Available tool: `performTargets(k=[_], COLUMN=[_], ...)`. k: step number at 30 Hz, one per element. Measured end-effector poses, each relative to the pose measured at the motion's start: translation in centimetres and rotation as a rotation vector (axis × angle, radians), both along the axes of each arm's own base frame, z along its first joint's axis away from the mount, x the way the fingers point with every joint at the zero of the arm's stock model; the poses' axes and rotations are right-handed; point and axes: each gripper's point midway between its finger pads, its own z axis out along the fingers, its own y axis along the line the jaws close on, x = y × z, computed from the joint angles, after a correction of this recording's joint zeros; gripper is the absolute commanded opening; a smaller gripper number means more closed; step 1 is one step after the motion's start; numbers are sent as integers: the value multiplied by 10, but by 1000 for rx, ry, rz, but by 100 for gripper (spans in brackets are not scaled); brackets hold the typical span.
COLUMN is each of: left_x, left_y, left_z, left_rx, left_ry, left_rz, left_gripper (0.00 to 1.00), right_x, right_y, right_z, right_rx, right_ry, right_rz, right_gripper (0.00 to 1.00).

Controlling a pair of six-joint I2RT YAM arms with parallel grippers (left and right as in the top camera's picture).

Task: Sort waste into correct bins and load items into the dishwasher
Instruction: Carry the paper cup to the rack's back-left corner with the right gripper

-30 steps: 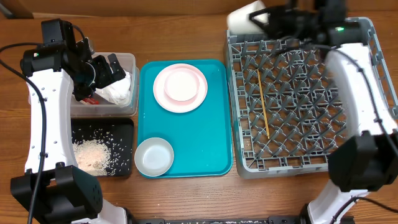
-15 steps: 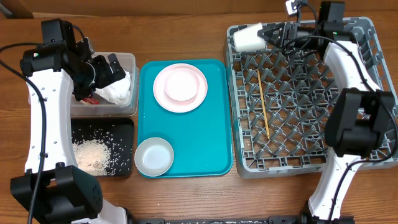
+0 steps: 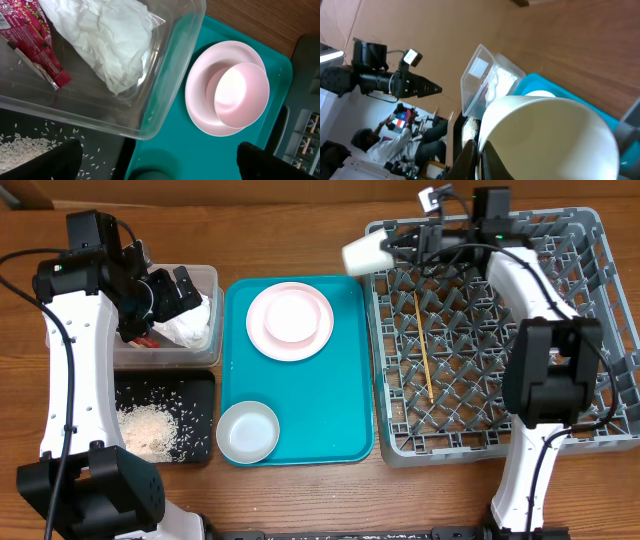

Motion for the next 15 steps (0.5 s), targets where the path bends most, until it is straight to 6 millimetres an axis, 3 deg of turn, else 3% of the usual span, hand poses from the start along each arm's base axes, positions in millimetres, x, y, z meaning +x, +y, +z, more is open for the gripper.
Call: performTargets(k=[15], left_x=[0], left_y=[0], left_z=[0], left_rx=[0], left_ry=[0], left_rz=[0], left_gripper=[100], right_x=[0], right_y=[-7], right_z=[-23], right_rx=[-87], right_ry=[142], right_rz=[-75], right_gripper=[4])
